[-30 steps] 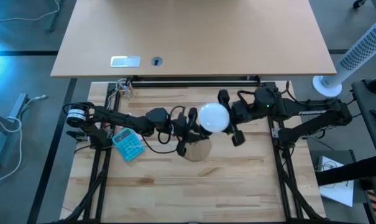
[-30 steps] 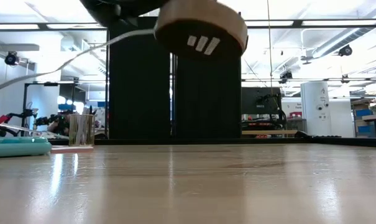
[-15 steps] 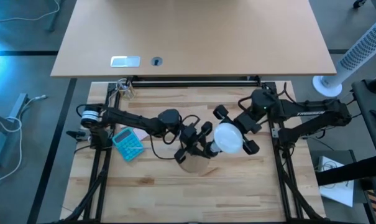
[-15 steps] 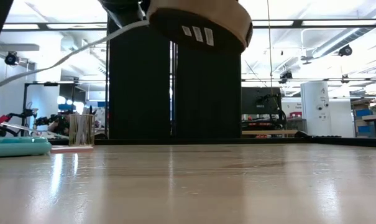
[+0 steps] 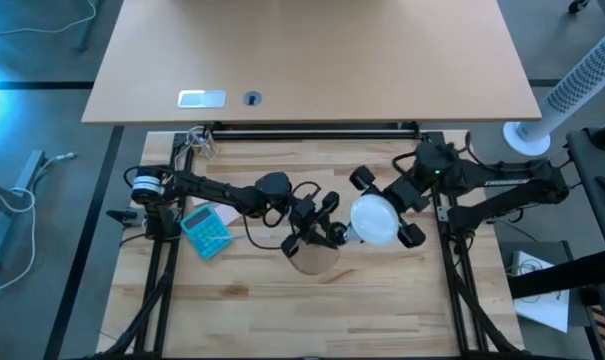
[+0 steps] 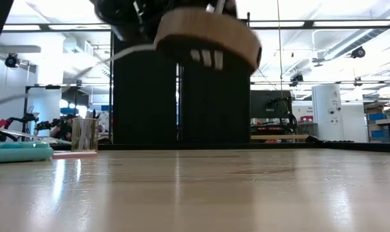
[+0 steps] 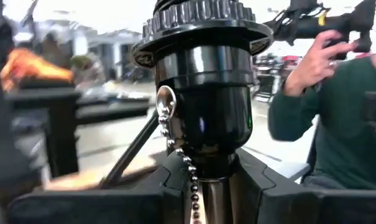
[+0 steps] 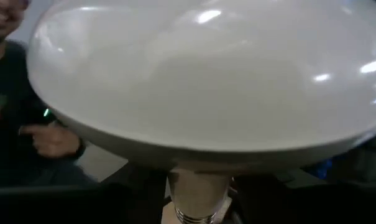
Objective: Screw lightbulb
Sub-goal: Remove the lightbulb from the lamp
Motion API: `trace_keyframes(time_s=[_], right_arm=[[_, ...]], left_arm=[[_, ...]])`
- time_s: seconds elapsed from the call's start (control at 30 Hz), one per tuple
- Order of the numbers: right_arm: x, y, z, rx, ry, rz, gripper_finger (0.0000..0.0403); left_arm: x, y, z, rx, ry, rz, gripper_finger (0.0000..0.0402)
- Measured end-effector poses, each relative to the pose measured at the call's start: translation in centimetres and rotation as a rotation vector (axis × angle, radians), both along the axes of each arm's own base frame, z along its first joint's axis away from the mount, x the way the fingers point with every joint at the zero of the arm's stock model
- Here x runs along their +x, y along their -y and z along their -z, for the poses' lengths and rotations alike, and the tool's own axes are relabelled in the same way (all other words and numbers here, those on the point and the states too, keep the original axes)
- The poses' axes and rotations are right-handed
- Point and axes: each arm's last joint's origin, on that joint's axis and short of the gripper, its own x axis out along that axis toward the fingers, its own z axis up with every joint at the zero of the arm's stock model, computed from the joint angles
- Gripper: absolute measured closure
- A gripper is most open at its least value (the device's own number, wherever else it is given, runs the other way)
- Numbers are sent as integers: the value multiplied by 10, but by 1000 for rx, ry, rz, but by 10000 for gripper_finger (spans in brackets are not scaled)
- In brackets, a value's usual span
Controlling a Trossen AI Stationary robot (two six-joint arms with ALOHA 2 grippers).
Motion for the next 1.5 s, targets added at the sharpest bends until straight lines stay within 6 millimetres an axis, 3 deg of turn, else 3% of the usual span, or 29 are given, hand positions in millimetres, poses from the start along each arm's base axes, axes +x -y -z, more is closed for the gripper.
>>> trace_keyframes(time_s=[0.17,0.37,0.5,0.67,0.9,1.07,1.33,1.5], right_arm=[[-16,15,-3,32,-68,236,257],[-19,46,16,62,-292,630,265],[-22,63,27,117,-431,737,258],[-26,74,45,107,-611,847,263],[-29,84,91,66,-1012,1042,259],[-32,84,141,56,-1171,1059,263],[-50,90,221,180,-1330,1223,257],[-62,101,243,292,-1374,1462,266]], left_arm=[[-21,-8,18,-29,-70,-171,341],[-36,-7,29,-22,28,-507,341],[-41,-8,37,-82,163,-584,341],[-44,-13,64,-71,130,-717,341],[-38,-14,88,-14,74,-723,341],[-37,-18,97,-16,38,-742,341],[-42,-17,104,-2,-12,-736,341],[-42,-21,107,20,-41,-814,340]])
